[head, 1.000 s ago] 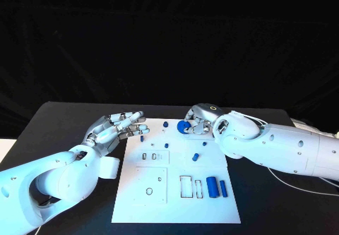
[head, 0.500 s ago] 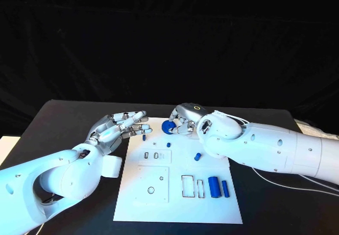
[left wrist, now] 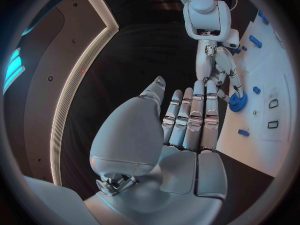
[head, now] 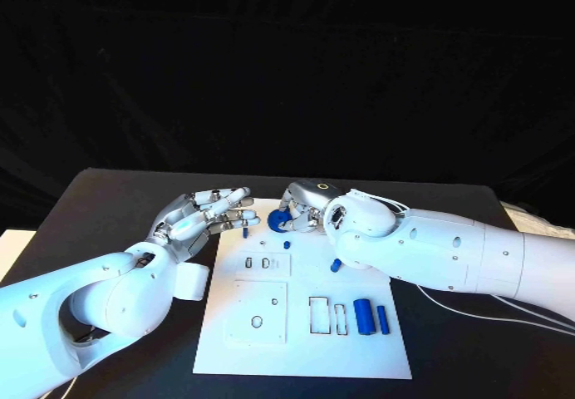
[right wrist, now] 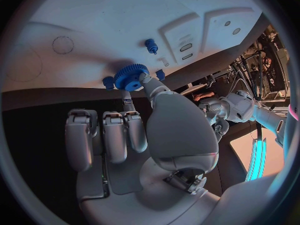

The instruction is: Assemble the parts on the task board

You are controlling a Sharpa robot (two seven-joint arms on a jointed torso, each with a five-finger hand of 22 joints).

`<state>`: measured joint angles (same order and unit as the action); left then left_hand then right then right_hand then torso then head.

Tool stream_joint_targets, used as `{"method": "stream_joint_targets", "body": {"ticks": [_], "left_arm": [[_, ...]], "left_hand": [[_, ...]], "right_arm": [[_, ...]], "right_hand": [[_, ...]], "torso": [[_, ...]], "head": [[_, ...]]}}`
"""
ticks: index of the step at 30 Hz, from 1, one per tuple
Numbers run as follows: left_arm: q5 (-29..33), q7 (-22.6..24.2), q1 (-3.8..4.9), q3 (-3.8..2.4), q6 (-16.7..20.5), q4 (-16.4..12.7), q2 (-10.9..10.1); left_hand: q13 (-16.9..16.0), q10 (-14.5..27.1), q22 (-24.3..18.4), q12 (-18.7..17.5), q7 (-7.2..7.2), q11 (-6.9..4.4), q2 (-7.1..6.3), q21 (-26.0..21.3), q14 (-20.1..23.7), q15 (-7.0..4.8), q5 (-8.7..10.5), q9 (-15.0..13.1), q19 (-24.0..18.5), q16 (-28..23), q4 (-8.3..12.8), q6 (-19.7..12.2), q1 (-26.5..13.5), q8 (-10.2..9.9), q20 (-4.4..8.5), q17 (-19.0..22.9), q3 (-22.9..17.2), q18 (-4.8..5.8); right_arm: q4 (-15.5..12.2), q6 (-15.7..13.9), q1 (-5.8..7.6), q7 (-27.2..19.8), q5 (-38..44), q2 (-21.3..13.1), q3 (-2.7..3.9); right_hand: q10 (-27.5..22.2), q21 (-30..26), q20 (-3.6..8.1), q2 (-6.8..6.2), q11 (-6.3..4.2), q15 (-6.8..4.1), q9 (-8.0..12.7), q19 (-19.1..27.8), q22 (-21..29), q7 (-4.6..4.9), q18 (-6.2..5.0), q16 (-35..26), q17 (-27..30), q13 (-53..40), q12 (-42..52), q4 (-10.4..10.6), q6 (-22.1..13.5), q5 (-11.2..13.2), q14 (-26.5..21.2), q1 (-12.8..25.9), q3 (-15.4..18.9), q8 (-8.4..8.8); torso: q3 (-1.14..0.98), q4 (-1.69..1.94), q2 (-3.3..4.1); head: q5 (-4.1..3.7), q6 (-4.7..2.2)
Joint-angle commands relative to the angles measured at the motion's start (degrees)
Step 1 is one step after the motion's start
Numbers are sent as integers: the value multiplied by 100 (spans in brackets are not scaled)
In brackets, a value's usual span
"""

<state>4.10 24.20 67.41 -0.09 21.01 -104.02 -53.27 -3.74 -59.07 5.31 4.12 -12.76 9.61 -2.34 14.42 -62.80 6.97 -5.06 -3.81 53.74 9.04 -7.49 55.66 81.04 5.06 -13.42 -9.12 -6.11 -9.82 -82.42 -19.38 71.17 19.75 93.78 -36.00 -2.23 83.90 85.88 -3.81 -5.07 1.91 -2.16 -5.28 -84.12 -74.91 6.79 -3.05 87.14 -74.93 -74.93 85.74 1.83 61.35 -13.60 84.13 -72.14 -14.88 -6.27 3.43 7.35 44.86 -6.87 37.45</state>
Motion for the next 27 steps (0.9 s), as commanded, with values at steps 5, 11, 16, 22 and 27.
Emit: {"method": "stream_joint_targets", "body": {"ticks": [5,11,16,22,27], "left_arm": [[-31,9,6,-4,-137,-9,12],[-31,-9,6,-4,-153,-3,3],[-31,-21,6,-4,-166,-2,3],[-31,-29,6,-4,-171,-2,0],[-31,-33,6,-4,-176,2,-4]], "left_hand": [[4,11,-8,-33,24,18,59,-10,-48,11,29,6,40,-34,41,-20,-11,-31,2,-7,0,-71],[5,14,-11,-36,22,19,68,-11,-52,11,29,6,43,-41,49,-21,-9,-37,2,-11,1,-72],[5,14,-11,-36,22,19,68,-11,-52,11,29,6,43,-41,49,-21,-9,-37,2,-11,1,-72],[5,14,-11,-36,22,19,68,-11,-52,11,29,6,43,-41,49,-21,-9,-37,2,-11,1,-72],[5,14,-11,-36,22,19,68,-11,-52,11,29,6,43,-41,49,-21,-9,-37,2,-11,1,-72]], "right_arm": [[72,261,-16,113,230,42,-4],[112,181,-18,186,305,53,-5],[124,123,-18,190,320,67,-5],[122,117,-18,170,283,65,-6],[-7,-191,-27,102,191,-79,-6]], "right_hand": [[325,22,-8,-37,28,11,16,-189,-624,41,119,1,-809,-1077,-130,48,-123,149,456,98,-3,66],[71,8,-89,-130,138,105,99,-168,-600,164,114,8,-833,-753,-593,53,-554,327,457,88,8,277],[-17,8,-148,-206,192,158,134,-163,-603,219,113,17,-856,-645,-763,155,-785,513,460,117,69,274],[-11,14,-167,-240,205,172,130,-166,-615,229,114,22,-870,-650,-763,251,-816,575,462,140,116,258],[6,21,-174,-233,198,171,111,-171,-630,216,116,25,-876,-667,-747,390,-754,531,463,181,160,224]], "torso": [[-5,-4,3],[-4,-5,1],[-5,0,2],[-1,-1,0],[-4,-3,1]], "head": [[4,6],[-6,-6],[-7,-7],[-9,-10],[-3,-4]]}}
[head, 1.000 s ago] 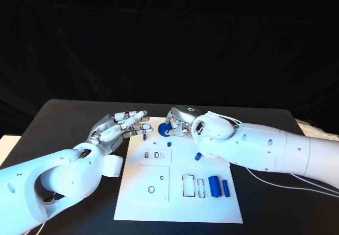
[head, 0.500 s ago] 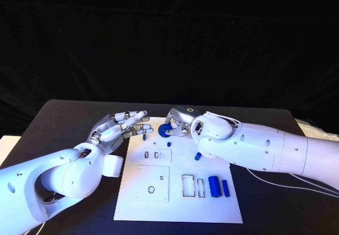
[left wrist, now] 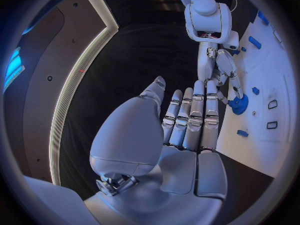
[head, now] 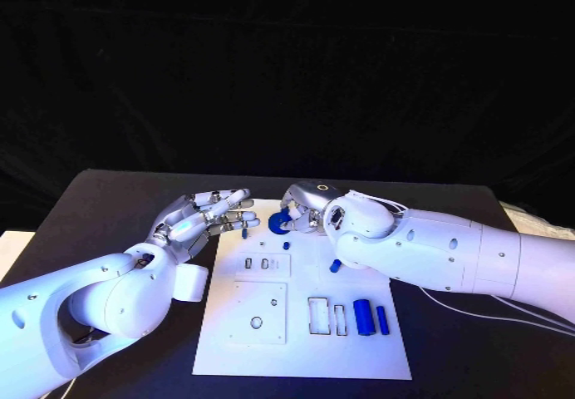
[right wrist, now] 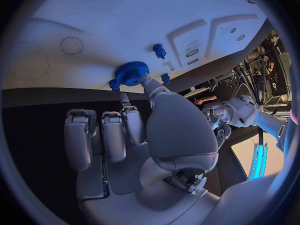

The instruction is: Assemble the parts on the task board

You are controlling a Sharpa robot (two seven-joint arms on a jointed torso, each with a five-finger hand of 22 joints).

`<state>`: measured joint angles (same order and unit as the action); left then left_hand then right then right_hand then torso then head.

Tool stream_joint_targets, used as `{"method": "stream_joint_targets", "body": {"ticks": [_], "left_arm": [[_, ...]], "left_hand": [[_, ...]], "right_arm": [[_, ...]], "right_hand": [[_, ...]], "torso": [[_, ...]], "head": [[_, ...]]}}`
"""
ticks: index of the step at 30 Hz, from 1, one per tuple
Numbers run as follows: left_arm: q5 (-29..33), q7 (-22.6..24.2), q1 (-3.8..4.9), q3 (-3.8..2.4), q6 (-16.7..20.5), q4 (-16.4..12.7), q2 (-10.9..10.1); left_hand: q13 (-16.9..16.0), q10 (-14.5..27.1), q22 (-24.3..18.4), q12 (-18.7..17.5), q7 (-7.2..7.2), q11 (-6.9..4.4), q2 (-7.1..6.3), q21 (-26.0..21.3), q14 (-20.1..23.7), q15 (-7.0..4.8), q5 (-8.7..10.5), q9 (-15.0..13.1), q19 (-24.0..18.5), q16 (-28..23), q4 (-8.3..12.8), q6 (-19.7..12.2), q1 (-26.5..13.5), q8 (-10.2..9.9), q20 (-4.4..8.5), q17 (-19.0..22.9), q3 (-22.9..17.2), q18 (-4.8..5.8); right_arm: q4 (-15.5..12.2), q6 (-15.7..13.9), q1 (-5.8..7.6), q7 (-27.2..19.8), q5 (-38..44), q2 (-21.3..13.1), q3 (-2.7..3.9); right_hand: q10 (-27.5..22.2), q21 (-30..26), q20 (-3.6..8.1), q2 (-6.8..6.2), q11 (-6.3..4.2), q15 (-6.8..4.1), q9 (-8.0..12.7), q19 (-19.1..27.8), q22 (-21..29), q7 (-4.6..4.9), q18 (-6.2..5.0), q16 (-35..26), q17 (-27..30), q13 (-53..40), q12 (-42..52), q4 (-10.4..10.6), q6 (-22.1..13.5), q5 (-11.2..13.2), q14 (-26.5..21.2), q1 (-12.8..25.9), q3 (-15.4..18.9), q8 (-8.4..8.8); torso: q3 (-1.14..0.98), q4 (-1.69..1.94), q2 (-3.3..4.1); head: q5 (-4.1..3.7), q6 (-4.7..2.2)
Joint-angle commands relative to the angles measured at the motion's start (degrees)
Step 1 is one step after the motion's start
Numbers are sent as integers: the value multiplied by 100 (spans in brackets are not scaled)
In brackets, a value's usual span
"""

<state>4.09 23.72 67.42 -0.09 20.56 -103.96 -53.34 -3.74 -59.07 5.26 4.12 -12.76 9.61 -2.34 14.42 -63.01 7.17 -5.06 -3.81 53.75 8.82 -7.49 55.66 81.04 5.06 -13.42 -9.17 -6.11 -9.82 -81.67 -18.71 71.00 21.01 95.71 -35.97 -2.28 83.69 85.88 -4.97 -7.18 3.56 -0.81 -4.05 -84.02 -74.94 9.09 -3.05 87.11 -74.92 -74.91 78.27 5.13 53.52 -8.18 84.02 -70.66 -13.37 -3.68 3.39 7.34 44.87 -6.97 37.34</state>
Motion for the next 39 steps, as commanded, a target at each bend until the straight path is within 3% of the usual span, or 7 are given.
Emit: {"method": "stream_joint_targets", "body": {"ticks": [1,7,12,17,24,31,39], "left_arm": [[-30,15,6,-4,-133,-2,3],[-30,20,6,-3,-136,9,-20],[-30,28,5,-3,-139,18,-30],[-30,32,5,0,-146,57,-11],[-30,32,0,12,-150,95,4],[-30,33,-9,17,-157,126,38],[-30,35,-17,20,-154,179,54]], "left_hand": [[4,14,-6,-36,22,19,68,-11,-31,-10,29,6,43,-19,49,-21,-9,-37,2,-6,1,-71],[5,19,-8,-39,19,21,68,-12,-34,-10,30,6,46,-23,53,-24,-11,-42,2,-9,7,-71],[5,19,-8,-39,20,21,68,-12,-34,-9,30,6,46,-24,54,-24,-10,-43,2,-9,8,-71],[5,19,-8,-39,20,21,68,-12,-34,-9,30,6,46,-24,54,-24,-10,-43,2,-9,8,-71],[5,18,-9,-39,22,20,70,-12,-35,-10,30,6,47,-25,56,-23,-9,-43,2,-10,8,-71],[5,18,-9,-39,22,20,70,-12,-35,-10,30,6,47,-25,56,-23,-9,-43,2,-10,8,-71],[5,18,-9,-39,22,20,70,-12,-35,-10,30,6,47,-25,56,-23,-9,-43,2,-10,8,-71]], "right_arm": [[-137,-377,-12,-63,-59,-145,0],[-578,-841,-1,-593,-773,-779,11],[-858,-934,56,-1892,-1857,-1502,18],[-879,-885,62,-2626,-2381,-1983,20],[-653,-681,14,-2806,-2560,-2317,19],[-197,-544,-77,-2869,-2599,-2350,18],[-113,-444,-197,-2909,-2587,-2387,18]], "right_hand": [[39,27,-56,-8,26,32,-20,-187,-640,-23,119,32,-886,-683,18,101,68,-65,475,43,13,-53],[37,44,-40,39,6,14,-27,-203,-673,-40,125,28,-879,-681,2,111,123,-249,473,-79,-39,-63],[57,67,-30,78,-5,3,-31,-223,-724,-42,136,57,-950,-719,42,-101,173,-354,487,-402,-170,-70],[59,86,-29,-1,-1,7,-30,-240,-765,-40,144,76,-994,-728,43,-198,210,-557,494,-448,-136,-64],[22,80,-32,-49,2,10,-21,-231,-752,-37,142,81,-1009,-686,-26,-234,189,-571,496,-446,-87,-40],[14,79,-33,-64,4,11,-17,-230,-750,-36,141,82,-1011,-678,-40,-243,178,-570,496,-442,-67,-32],[14,78,-34,-74,5,13,-15,-227,-747,-35,140,82,-1010,-680,-40,-249,173,-566,496,-438,-52,-28]], "torso": [[0,-2,0],[-3,-32,-4],[-3,-75,-4],[-37,-120,8],[-82,-130,20],[-88,-123,28],[-86,-128,29]], "head": [[8,8],[-5,-15],[-37,-52],[-53,-99],[-121,-117],[-139,-105],[-158,-74]]}}
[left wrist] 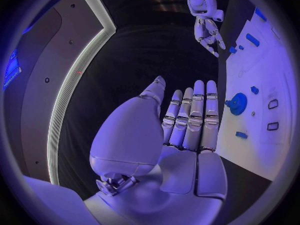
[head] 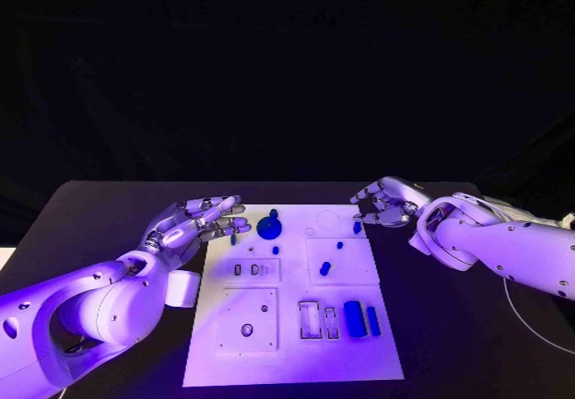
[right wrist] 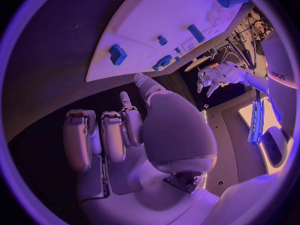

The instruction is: Assemble the parts on the task board

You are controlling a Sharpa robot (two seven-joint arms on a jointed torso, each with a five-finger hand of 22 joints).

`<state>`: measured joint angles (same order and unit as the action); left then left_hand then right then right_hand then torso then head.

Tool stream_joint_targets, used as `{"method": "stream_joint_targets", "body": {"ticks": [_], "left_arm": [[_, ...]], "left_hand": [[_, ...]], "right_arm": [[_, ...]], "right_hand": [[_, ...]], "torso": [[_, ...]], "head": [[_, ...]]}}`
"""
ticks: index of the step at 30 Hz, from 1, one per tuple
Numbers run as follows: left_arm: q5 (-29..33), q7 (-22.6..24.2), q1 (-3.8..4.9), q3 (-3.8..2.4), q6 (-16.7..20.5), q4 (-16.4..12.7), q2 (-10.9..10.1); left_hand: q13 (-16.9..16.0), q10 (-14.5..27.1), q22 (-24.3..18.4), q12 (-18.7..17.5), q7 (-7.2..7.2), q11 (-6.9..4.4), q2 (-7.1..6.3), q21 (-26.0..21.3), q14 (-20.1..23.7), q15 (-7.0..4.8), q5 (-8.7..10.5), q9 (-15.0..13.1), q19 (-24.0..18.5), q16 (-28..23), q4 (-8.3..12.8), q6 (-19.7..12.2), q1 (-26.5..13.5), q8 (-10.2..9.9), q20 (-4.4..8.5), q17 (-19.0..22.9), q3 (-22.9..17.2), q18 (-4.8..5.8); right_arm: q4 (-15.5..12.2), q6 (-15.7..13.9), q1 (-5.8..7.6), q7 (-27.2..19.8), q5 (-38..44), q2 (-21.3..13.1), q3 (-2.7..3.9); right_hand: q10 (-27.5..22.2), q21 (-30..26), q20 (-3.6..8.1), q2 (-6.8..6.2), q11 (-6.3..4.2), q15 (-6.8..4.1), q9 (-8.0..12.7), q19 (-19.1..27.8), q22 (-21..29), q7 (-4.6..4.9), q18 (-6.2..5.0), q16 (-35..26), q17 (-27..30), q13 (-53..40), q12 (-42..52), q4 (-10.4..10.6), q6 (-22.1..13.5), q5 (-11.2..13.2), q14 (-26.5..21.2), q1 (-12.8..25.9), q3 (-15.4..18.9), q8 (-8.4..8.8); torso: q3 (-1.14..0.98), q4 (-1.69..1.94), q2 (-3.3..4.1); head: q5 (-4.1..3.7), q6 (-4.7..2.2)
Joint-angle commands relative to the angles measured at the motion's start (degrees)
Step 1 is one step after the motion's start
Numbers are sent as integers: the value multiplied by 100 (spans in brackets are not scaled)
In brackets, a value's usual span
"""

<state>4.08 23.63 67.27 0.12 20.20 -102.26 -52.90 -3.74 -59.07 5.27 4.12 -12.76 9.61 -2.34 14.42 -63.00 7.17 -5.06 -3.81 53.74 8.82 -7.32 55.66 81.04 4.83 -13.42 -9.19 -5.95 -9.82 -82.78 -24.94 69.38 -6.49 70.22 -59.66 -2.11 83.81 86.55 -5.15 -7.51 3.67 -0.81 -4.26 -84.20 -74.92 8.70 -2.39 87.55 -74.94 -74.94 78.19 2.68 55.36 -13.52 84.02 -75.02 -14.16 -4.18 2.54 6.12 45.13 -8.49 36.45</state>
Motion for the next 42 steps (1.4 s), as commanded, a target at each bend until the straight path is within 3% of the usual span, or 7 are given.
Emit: {"method": "stream_joint_targets", "body": {"ticks": [1,12,22,32,42], "left_arm": [[-29,43,-3,0,-118,13,9],[-29,40,-4,1,-115,42,9],[-29,36,-5,1,-115,49,18],[-29,34,-6,2,-107,66,16],[-29,28,-6,3,-95,67,9]], "left_hand": [[5,18,-10,-39,22,20,70,-12,-36,-9,30,6,47,-25,40,-22,-9,-20,2,-7,-8,-72],[4,14,-11,-37,26,17,74,-12,-39,-10,29,4,49,-28,43,-17,-8,-20,3,-10,-7,-72],[4,14,-11,-37,26,17,74,-12,-39,-10,29,4,49,-28,43,-17,-8,-20,3,-10,-7,-72],[4,14,-11,-37,26,17,74,-12,-39,-10,29,4,49,-28,43,-17,-8,-20,3,-10,-7,-72],[3,10,-14,-36,28,15,79,-13,-43,-11,29,3,52,-33,50,-12,-6,-21,4,-13,-4,-72]], "right_arm": [[-4,186,-49,-160,-35,-26,1],[-86,253,-135,-142,-19,-131,0],[107,292,-218,-20,68,-58,-1],[111,342,-287,1,127,-23,-1],[178,334,-316,69,146,6,-1]], "right_hand": [[2,11,-16,-42,-6,13,6,-209,-750,4,74,38,-1008,-677,-31,-4,-12,-31,496,-2,28,23],[5,13,-18,-47,-4,15,6,-210,-754,4,75,41,-1015,-682,-28,6,-7,-41,497,35,75,23],[5,11,-18,-46,-4,15,6,-208,-750,3,74,40,-1015,-681,-31,9,-5,-49,497,43,85,22],[7,11,-19,-40,-5,15,5,-208,-750,3,74,42,-1019,-684,-27,11,-2,-63,497,51,96,21],[17,13,-18,-2,-12,12,-3,-210,-756,-6,75,45,-1027,-696,-12,12,43,-81,499,55,114,2]], "torso": [[-1,-8,5],[8,-1,-1],[7,20,-5],[10,3,-4],[14,11,-10]], "head": [[-8,14],[-40,43],[-51,57],[-39,75],[-46,84]]}}
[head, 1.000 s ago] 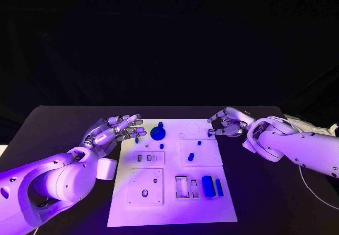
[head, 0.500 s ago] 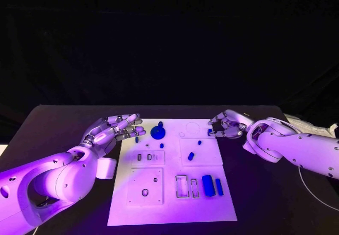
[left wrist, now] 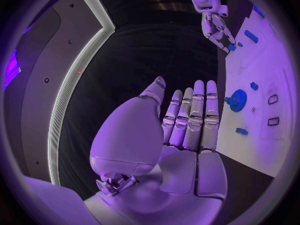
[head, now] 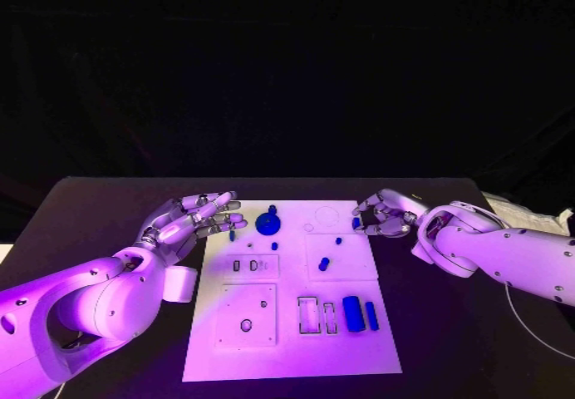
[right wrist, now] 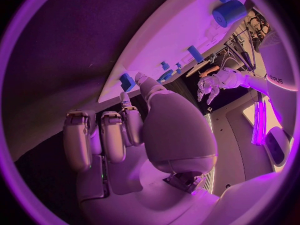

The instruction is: Assemble the parts on the task board

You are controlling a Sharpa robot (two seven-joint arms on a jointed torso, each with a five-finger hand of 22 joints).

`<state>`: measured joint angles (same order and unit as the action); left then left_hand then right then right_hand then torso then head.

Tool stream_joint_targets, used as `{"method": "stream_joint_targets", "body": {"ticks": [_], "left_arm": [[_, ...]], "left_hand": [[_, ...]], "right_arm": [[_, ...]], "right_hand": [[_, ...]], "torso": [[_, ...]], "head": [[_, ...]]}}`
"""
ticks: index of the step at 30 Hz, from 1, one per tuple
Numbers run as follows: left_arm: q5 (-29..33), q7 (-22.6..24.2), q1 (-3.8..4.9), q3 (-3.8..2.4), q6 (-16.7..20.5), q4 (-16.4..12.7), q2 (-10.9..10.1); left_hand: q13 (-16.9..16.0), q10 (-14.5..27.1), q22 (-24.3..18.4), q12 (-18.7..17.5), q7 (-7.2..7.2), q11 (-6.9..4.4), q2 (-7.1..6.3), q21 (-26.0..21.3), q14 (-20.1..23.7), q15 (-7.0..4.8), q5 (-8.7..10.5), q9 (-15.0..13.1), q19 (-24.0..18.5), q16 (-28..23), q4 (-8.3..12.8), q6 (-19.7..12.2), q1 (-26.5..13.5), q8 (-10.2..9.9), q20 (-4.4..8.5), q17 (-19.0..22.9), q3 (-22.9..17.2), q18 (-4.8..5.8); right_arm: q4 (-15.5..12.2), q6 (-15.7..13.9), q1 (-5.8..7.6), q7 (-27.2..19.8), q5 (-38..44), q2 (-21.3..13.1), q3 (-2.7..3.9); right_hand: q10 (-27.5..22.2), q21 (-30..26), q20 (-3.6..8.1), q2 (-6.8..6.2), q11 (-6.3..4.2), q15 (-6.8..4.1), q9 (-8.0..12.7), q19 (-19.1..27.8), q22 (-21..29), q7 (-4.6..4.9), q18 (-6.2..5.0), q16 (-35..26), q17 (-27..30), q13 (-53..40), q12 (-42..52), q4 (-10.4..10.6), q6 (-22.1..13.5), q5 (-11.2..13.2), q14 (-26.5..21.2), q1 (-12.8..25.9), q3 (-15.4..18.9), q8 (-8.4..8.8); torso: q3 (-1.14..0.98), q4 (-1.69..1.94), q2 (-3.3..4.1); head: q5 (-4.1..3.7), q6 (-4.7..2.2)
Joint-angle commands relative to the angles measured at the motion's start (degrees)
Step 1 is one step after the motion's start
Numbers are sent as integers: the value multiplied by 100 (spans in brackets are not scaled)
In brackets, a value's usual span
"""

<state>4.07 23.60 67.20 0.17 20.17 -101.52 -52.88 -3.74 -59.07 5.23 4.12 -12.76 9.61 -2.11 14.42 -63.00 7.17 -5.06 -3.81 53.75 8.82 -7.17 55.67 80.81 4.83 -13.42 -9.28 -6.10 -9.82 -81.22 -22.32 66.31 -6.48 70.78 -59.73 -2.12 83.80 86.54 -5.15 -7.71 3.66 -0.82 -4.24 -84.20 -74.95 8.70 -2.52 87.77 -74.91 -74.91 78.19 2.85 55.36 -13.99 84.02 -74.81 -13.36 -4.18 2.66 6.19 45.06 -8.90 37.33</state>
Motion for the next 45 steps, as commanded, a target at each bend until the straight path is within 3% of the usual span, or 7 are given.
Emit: {"method": "stream_joint_targets", "body": {"ticks": [1,12,37,45], "left_arm": [[-29,31,1,-2,-93,-8,7],[-29,25,1,-2,-90,-10,19],[-29,14,1,-2,-83,-21,-3],[-29,11,1,-2,-82,-18,-3]], "left_hand": [[3,10,-9,-36,28,15,56,-13,-43,-11,29,4,52,-33,35,-12,17,-21,4,-4,11,-73],[3,10,-9,-36,28,15,56,-13,-43,-11,29,4,52,-33,35,-12,17,-21,4,-4,11,-73],[3,8,-12,-36,27,14,72,-14,-48,-13,27,3,57,-39,46,-8,28,-25,5,-9,7,-73],[3,8,-12,-36,27,14,72,-14,-48,-13,27,3,57,-39,46,-8,28,-25,5,-9,7,-73]], "right_arm": [[36,70,-9,77,91,20,1],[186,143,-12,153,80,151,1],[227,206,-15,195,86,197,1],[183,58,-16,148,-44,209,1]], "right_hand": [[23,15,-17,35,-13,10,-8,-211,-756,-8,88,24,-1032,-705,-5,-8,56,-34,499,29,33,-4],[61,18,3,242,-50,-18,-40,-213,-762,-49,89,29,-1046,-752,50,-25,266,39,502,-4,-18,-79],[83,19,36,297,-97,-56,-68,-213,-765,-106,89,34,-1062,-779,77,-55,467,99,505,10,-38,-135],[112,32,82,472,-167,-112,-112,-228,-795,-189,95,43,-1086,-812,116,-80,693,121,511,-27,-153,-209]], "torso": [[3,4,-3],[0,9,-3],[-2,3,-3],[-4,3,-3]], "head": [[-8,-4],[-17,9],[-7,22],[-3,35]]}}
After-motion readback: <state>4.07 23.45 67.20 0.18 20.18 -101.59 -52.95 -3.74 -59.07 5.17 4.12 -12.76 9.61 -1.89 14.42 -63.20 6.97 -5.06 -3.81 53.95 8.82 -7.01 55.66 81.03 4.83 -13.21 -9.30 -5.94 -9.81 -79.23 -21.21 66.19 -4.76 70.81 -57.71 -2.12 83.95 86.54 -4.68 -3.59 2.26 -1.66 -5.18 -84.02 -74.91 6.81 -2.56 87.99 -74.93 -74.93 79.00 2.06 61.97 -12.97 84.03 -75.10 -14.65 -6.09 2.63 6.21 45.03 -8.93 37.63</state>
